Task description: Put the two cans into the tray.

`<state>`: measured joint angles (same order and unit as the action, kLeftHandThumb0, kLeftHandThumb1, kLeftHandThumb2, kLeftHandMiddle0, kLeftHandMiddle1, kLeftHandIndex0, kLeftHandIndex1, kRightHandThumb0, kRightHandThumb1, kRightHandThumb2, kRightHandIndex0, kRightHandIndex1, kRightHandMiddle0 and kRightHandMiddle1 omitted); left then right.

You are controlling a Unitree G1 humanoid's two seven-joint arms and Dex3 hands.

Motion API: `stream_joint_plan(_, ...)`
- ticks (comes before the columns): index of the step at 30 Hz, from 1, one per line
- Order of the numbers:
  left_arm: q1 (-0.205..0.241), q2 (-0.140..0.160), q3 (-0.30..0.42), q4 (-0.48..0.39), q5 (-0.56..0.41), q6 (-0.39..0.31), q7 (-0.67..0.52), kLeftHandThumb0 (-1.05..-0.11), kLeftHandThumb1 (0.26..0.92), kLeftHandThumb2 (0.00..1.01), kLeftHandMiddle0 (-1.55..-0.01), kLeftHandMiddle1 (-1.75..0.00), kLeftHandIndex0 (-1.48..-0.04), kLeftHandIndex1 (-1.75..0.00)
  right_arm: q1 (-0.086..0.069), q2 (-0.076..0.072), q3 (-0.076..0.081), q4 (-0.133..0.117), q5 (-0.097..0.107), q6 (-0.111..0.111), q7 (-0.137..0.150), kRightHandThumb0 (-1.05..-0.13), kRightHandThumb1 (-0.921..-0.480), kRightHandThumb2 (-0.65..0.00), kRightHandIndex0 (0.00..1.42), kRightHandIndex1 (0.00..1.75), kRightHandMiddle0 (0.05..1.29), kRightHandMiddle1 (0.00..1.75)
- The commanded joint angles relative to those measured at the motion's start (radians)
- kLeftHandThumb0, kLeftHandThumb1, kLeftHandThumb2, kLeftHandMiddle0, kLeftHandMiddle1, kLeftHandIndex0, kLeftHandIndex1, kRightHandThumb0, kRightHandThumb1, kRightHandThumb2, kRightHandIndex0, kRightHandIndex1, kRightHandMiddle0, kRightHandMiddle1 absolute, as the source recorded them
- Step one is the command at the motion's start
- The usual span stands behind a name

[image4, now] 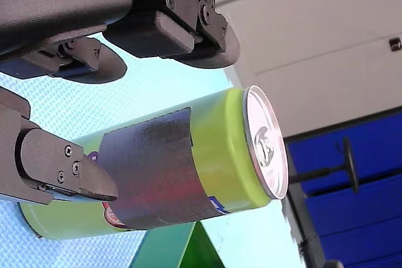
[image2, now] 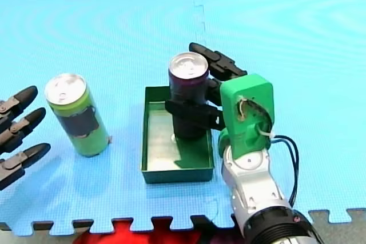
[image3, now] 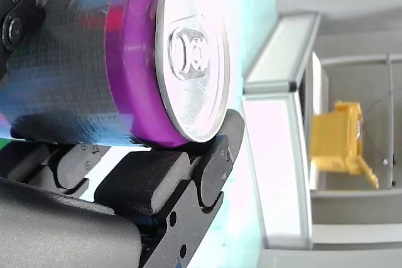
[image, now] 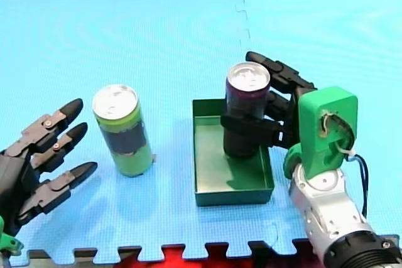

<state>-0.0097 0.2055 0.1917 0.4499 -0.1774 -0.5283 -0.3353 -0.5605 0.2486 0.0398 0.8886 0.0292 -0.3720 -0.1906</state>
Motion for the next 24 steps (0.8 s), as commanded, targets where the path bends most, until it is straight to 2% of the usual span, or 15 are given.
stream_joint_plan(1,0.001,0.004,0.005,0.007,-0.006,-0.001,-0.001,-1.048,0.92,0.01,-0.46,0.0,-0.42,0.0,-0.05,0.082,-0.012,0.016,0.019,-0.037,0.007,-0.405,-0.75,0.0,1.33,0.01,1.14,0.01)
stream_joint_plan(13,-0.004,0.007,0.008,0.019,-0.009,-0.01,-0.007,-1.048,0.92,0.01,-0.46,0.0,-0.42,0.0,-0.052,0.073,-0.028,0.05,0.033,-0.065,0.016,-0.394,-0.75,0.0,1.35,0.01,1.16,0.01)
stream_joint_plan(18,-0.006,0.009,0.009,0.022,-0.011,-0.01,-0.011,-1.048,0.92,0.01,-0.45,0.0,-0.42,0.0,-0.054,0.068,-0.033,0.064,0.032,-0.073,0.013,-0.388,-0.75,0.0,1.35,0.01,1.16,0.01)
stream_joint_plan(24,-0.005,0.007,0.009,0.017,-0.012,-0.008,-0.012,-1.048,0.92,0.01,-0.46,0.0,-0.42,0.0,-0.052,0.065,-0.03,0.067,0.022,-0.075,0.001,-0.383,-0.751,0.0,1.35,0.0,1.17,0.0)
